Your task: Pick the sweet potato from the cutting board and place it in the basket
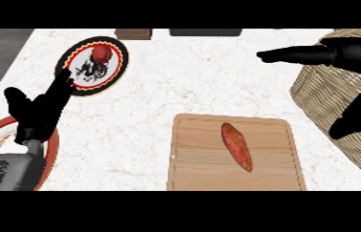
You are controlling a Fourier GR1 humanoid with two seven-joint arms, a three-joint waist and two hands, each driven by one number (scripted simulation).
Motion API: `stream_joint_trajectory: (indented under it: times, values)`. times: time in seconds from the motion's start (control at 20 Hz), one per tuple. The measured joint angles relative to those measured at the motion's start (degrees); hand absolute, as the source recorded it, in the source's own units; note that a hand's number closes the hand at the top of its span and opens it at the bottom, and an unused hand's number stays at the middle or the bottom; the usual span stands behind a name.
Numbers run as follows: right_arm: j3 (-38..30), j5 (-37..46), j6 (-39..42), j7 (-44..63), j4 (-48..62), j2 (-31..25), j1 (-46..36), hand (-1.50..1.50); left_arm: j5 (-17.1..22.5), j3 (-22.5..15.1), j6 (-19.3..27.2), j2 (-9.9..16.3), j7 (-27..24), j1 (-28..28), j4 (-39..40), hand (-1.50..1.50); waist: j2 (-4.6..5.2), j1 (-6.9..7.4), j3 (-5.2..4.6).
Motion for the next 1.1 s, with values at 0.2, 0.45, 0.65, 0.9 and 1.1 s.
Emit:
stream_joint_trajectory:
  times: [0.2, 0.45, 0.65, 0.9, 1.1]
  values:
    - [1.78, 7.26, -4.81, -5.84, 0.32, 3.06, 4.77, -1.50, 0.17, 0.71, -1.01, 0.30, 0.61, 0.00, -0.46, 0.00, 0.08, 0.27, 0.02]
    - [5.36, 14.24, -11.99, -12.14, 1.73, 7.98, 9.36, -1.50, -0.65, 1.58, -1.89, -0.02, -0.80, -0.70, 1.83, 0.00, 0.08, 0.15, -0.01]
    - [6.90, 16.01, -14.86, -14.44, 5.63, 12.41, 10.09, -1.50, -1.31, 1.68, -1.79, -0.70, 0.16, -1.18, 1.38, 0.00, 0.02, 0.18, -0.02]
    - [10.56, 22.07, -17.89, -15.71, 6.95, 16.36, 12.48, -1.50, -2.33, 2.66, -2.42, -1.13, 0.09, -1.17, 1.62, 0.00, -0.09, 0.01, -0.06]
    - [12.39, 27.40, -19.56, -18.59, 11.50, 17.78, 11.30, -1.50, -2.88, 3.29, -2.96, -1.83, 0.46, -1.71, 1.72, 0.00, -0.08, 0.02, -0.05]
